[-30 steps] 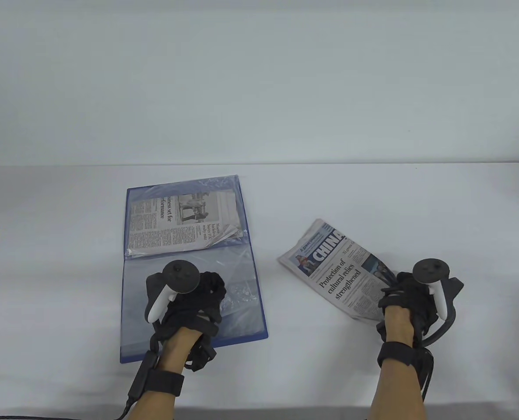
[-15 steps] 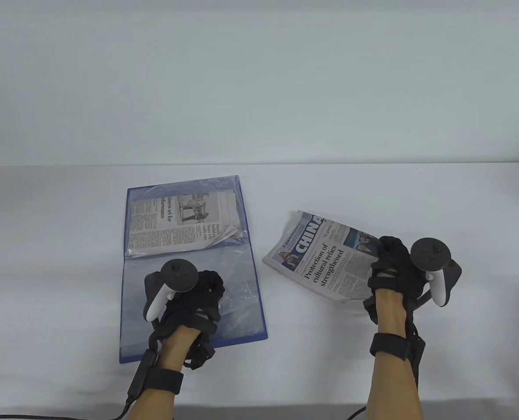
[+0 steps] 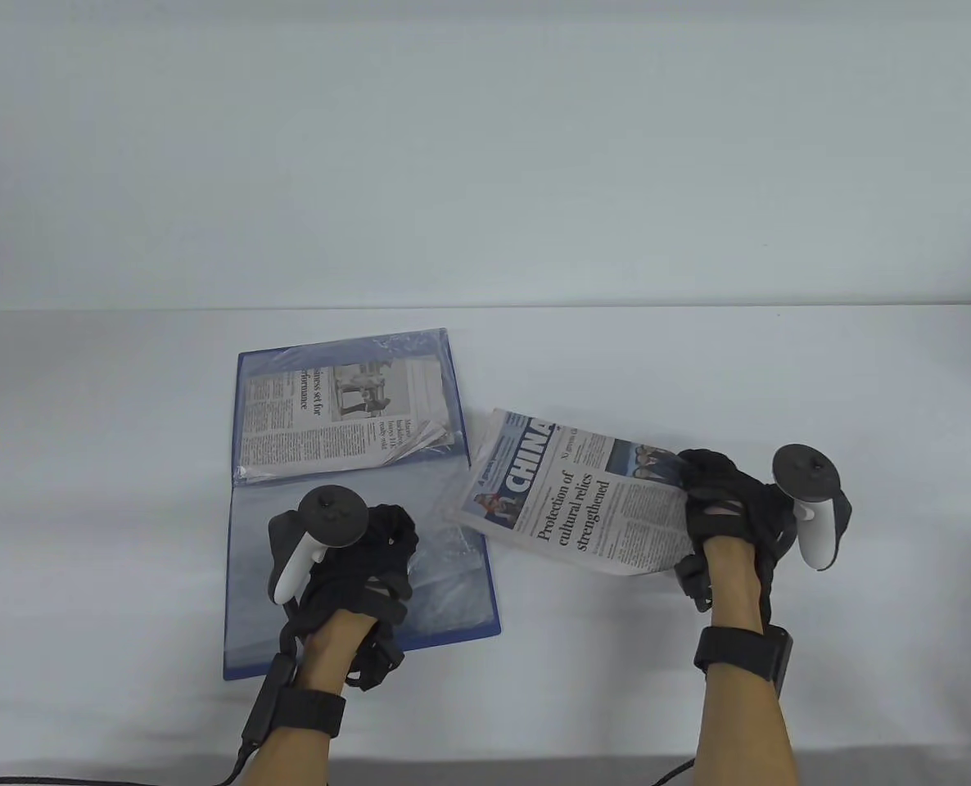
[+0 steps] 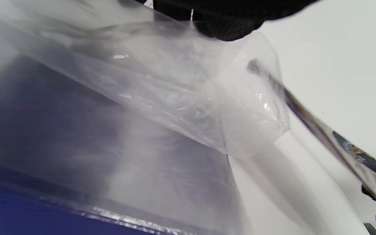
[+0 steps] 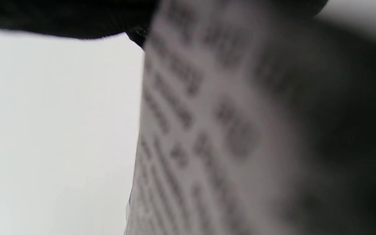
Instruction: Insert newspapers into folder
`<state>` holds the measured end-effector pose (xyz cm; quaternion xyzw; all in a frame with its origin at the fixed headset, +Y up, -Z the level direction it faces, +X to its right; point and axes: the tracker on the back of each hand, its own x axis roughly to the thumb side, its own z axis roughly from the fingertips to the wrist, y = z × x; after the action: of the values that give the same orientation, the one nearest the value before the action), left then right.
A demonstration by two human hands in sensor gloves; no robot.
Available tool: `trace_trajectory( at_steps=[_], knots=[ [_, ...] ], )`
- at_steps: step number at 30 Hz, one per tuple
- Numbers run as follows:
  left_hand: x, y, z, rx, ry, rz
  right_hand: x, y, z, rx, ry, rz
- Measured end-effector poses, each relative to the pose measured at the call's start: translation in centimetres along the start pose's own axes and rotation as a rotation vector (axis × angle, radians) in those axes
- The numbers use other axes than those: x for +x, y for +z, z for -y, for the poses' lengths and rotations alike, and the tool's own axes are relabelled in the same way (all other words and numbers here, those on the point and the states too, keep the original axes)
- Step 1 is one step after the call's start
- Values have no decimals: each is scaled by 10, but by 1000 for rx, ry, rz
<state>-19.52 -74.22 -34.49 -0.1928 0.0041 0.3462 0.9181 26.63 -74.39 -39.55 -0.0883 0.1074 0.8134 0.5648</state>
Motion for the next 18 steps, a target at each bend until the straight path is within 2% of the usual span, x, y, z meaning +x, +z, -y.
trace_trajectory(
  at_steps=[6,12,15,18],
  knots=[
    [-2,0,-2,5,25,-4,-3,-6,-10,62,9,-52],
    [2,-1,1,-15,-19,12,-23,-16,-28,240,-91,-212],
    [2,-2,1,-24,-8,9,-31,-20,-32,308,-76,-284],
    [1,-3,3,-46,-14,0,-27,-22,-34,329,-18,-244]
  ],
)
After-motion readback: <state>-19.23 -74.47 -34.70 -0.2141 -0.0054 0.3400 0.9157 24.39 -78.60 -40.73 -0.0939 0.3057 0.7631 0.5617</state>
